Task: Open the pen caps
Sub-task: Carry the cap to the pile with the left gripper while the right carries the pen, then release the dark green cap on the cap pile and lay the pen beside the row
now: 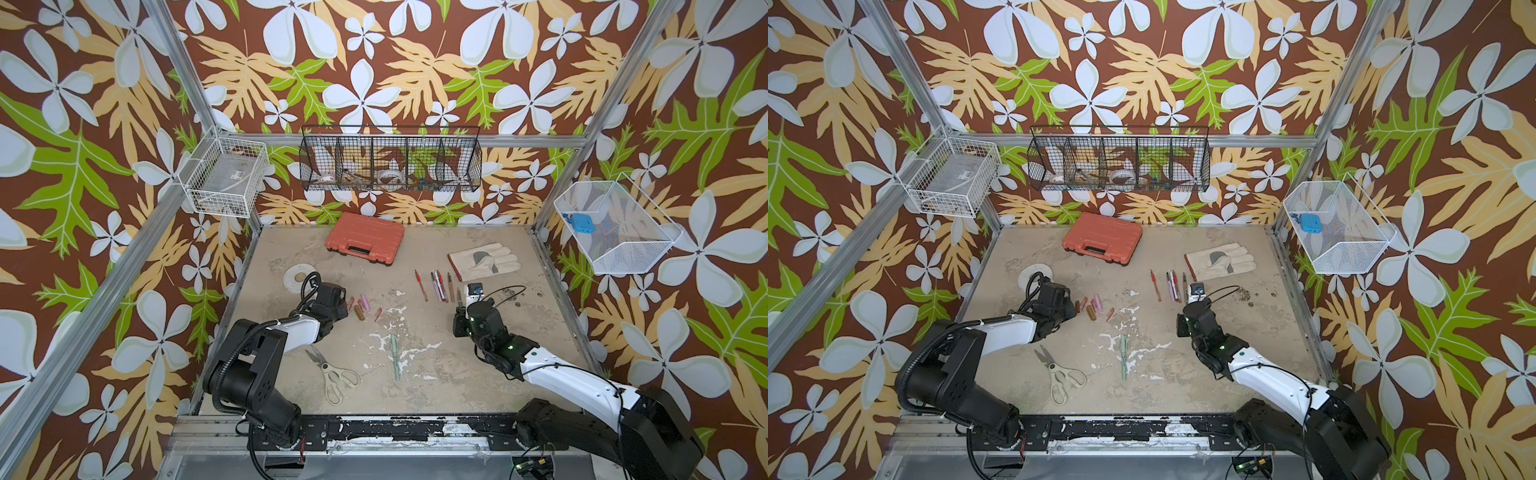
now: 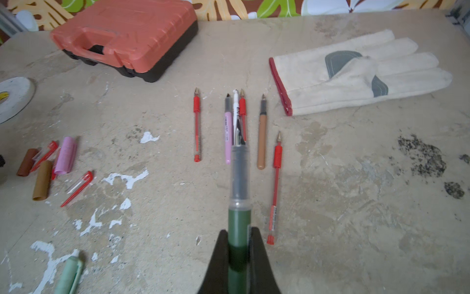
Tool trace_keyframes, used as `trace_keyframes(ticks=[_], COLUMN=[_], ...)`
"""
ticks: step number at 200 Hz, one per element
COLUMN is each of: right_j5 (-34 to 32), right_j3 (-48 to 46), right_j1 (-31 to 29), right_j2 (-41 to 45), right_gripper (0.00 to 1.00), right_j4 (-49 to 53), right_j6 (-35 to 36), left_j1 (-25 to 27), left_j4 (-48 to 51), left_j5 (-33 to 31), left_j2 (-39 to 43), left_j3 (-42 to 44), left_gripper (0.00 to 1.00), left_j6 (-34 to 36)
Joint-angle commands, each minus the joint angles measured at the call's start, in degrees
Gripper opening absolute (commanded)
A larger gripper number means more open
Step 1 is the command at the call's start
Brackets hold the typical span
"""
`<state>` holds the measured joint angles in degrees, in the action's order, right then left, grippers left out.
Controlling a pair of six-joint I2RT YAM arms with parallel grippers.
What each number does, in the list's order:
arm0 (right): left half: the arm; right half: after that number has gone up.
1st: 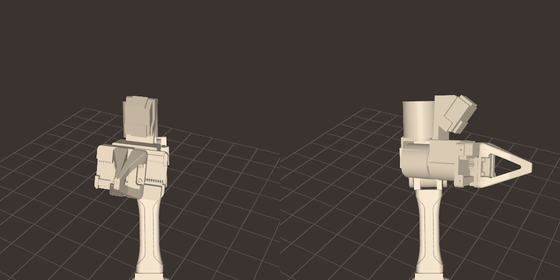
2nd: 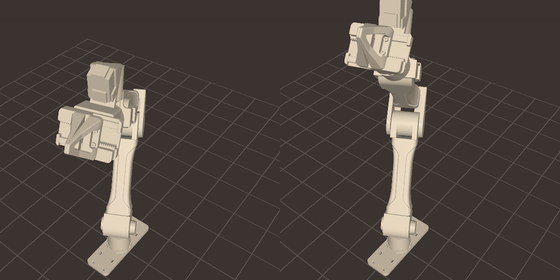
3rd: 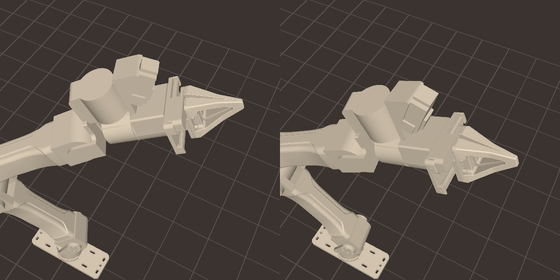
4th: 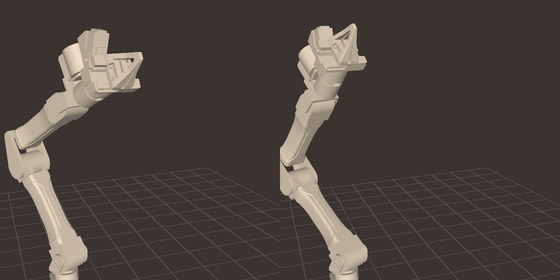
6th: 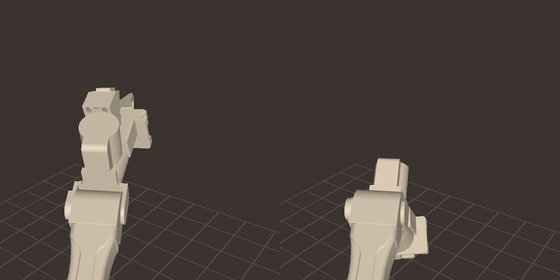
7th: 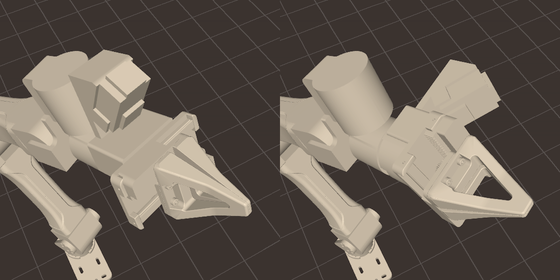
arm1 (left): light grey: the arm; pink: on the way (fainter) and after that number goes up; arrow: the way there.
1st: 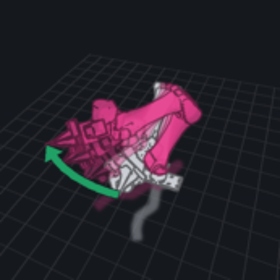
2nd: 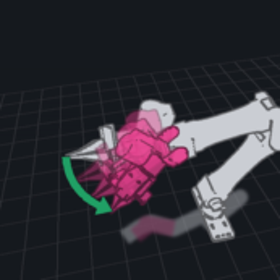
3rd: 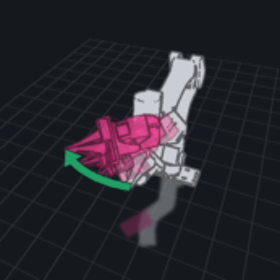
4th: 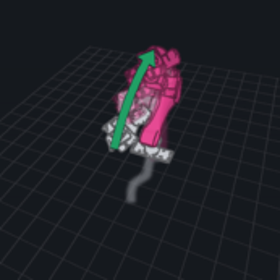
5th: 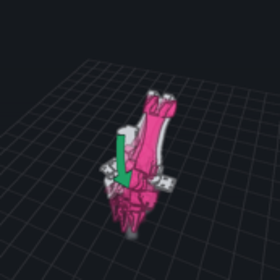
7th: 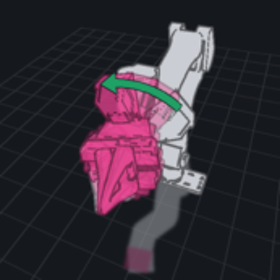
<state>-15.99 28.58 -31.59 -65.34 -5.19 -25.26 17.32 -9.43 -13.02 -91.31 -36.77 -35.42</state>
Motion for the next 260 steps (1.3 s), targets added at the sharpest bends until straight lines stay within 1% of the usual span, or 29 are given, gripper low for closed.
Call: trace_keyframes(ticks=[1,10,19,35,54,76,94,124,159,192,202,227,260], right_j5=[6.62,7.57,8.04,6.66,3.99,4.82,4.23,3.11,4.28,4.63,4.95,5.32,5.64], right_j3=[-0.14,-0.04,0.79,3.15,6.09,10.66,13.97,17.4,19.15,19.59,19.63,19.61,19.17], right_j1=[4.57,6.4,8.46,10.75,11.32,12.58,13.1,14.04,16.3,17.09,17.09,17.14,17.11], right_j2=[-2.83,-4.65,-6.58,-10.19,-15.02,-21.05,-25.22,-29.27,-32.41,-34.14,-34.49,-34.7,-31.24], right_gripper=[0.0,0.0,0.0,0.0,0.0,0.0,0.03,0.05,0.07,0.12,0.14,0.25,0.31], right_j4=[-2.24,-2.71,-2.46,-0.9,-0.28,1.23,2.63,4.22,4.67,4.58,4.58,4.79,5.44], right_j6=[-2.1,-2.63,-3.16,-3.1,-2.08,-1.41,-1.04,-0.2,0.13,0.55,0.32,-0.38,-1.24], left_j1=[-0.44,-0.53,-0.6,-0.61,-0.61,-0.61,-0.57,-0.53,0.42,3.97,4.79,5.91,7.65], left_j4=[-0.1,-0.15,-0.15,-0.03,-0.03,-0.19,0.08,0.19,-0.05,0.01,0.01,0.02,0.21], left_j5=[0.62,0.75,0.93,1.13,1.63,2.51,3.21,3.86,4.84,1.31,0.52,-0.59,-0.7], left_j2=[-1.43,-1.84,-2.16,-2.13,-1.39,-0.81,-0.72,1.78,6.3,11.12,12.8,16.74,19.23], left_j3=[-0.62,-0.68,-0.69,-0.76,-0.51,-0.14,-0.23,0.21,1.22,2.61,3.02,4.36,4.79], left_gripper=[0.07,0.09,0.13,0.2,0.26,0.31,0.38,0.46,0.49,0.49,0.49,0.49,0.5], left_j6=[1.24,1.32,1.55,1.66,1.58,1.06,0.78,0.26,0.39,0.59,0.47,0.0,-0.08])
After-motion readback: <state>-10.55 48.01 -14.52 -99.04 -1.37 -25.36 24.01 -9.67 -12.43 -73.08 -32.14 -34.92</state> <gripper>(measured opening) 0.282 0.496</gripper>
